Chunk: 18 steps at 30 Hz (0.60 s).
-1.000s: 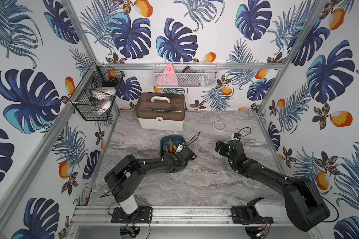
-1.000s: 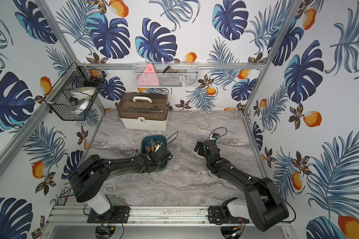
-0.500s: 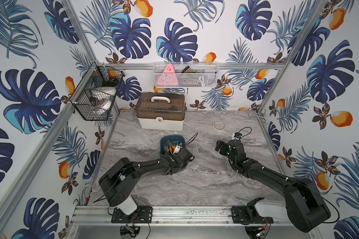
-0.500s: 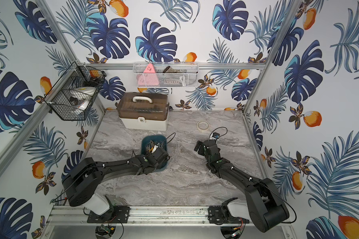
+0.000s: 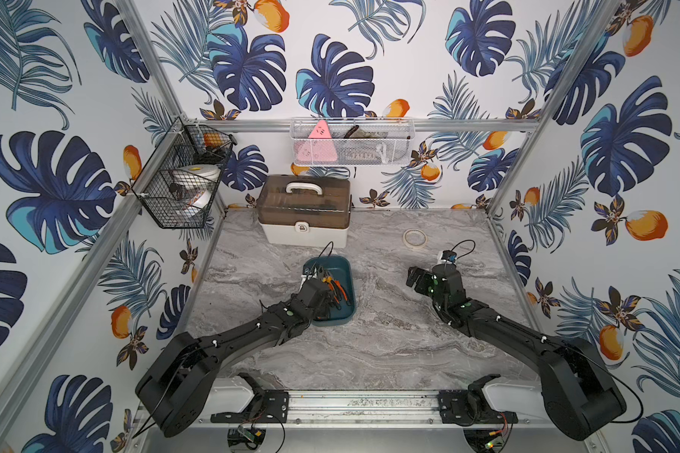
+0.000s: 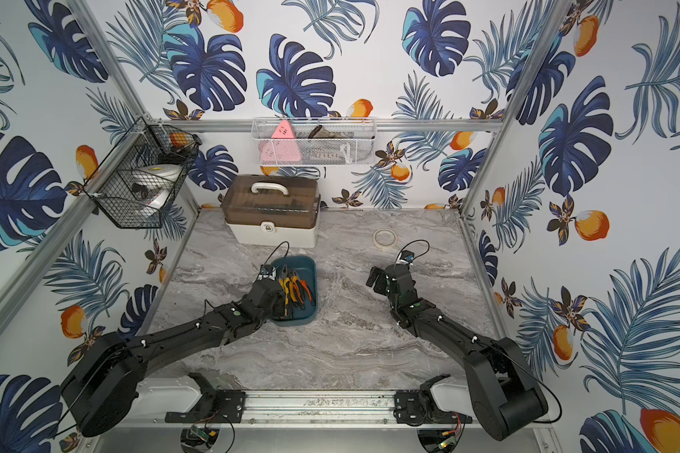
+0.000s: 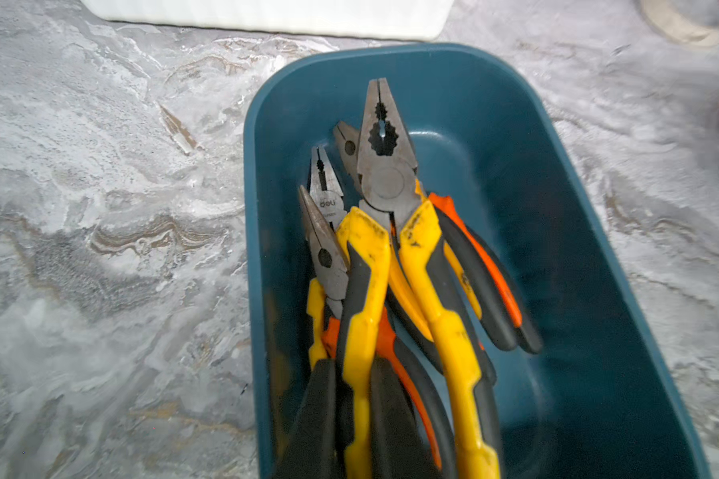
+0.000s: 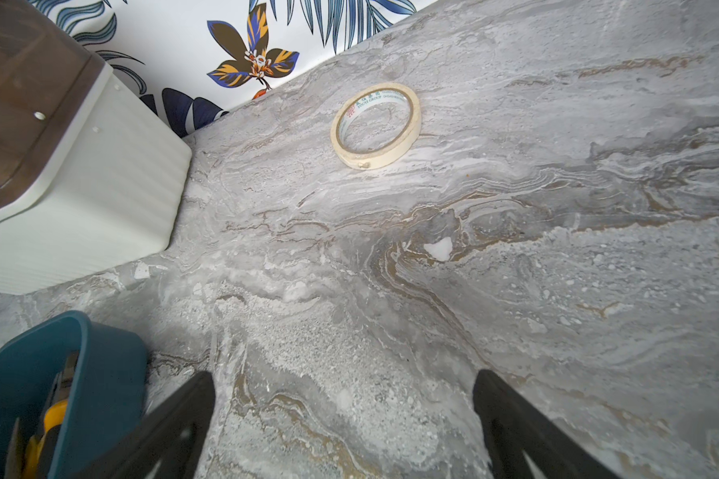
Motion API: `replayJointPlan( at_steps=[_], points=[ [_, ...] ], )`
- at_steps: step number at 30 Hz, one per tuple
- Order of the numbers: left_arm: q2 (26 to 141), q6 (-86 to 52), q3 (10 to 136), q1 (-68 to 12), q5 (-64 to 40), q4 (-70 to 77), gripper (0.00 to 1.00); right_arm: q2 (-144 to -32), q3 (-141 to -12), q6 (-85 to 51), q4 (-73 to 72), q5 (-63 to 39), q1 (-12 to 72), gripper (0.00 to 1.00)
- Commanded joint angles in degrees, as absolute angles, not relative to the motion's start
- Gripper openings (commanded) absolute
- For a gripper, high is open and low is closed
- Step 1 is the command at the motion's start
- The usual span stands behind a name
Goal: Take the pliers out of the storage box
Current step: Pick up the pliers from the storage box.
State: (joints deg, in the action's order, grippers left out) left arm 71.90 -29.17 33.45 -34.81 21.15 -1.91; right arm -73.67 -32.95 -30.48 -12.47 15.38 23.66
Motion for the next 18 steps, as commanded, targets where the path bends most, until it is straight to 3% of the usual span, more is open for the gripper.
replayJointPlan(
  at_steps=[1,4,7,13,18],
  points=[
    [69.05,-28.65,31.09,-34.12,15.69,9.08,0.0,-74.25,-35.11,-31.42,-8.53,12.33,23.72,1.0],
    [69.08,-26.88,29.52,-33.41,9.67,13.72,0.0,-74.44,-37.07,-30.68,-5.76,7.1,23.74,1.0],
    [70.14,-26.5,27.47,-33.13,1.52,20.1,0.0,-71.93,-34.14,-31.09,-11.49,-5.27,23.91,1.0],
    [70.44,-27.76,27.22,-33.13,-2.49,21.62,0.0,-74.71,-36.77,-40.97,-12.97,-22.83,26.17,1.0],
    [67.18,-27.77,25.32,-33.12,-1.44,22.54,0.0,-75.03,-37.38,-47.39,-15.5,-22.52,34.28,1.0]
  ],
)
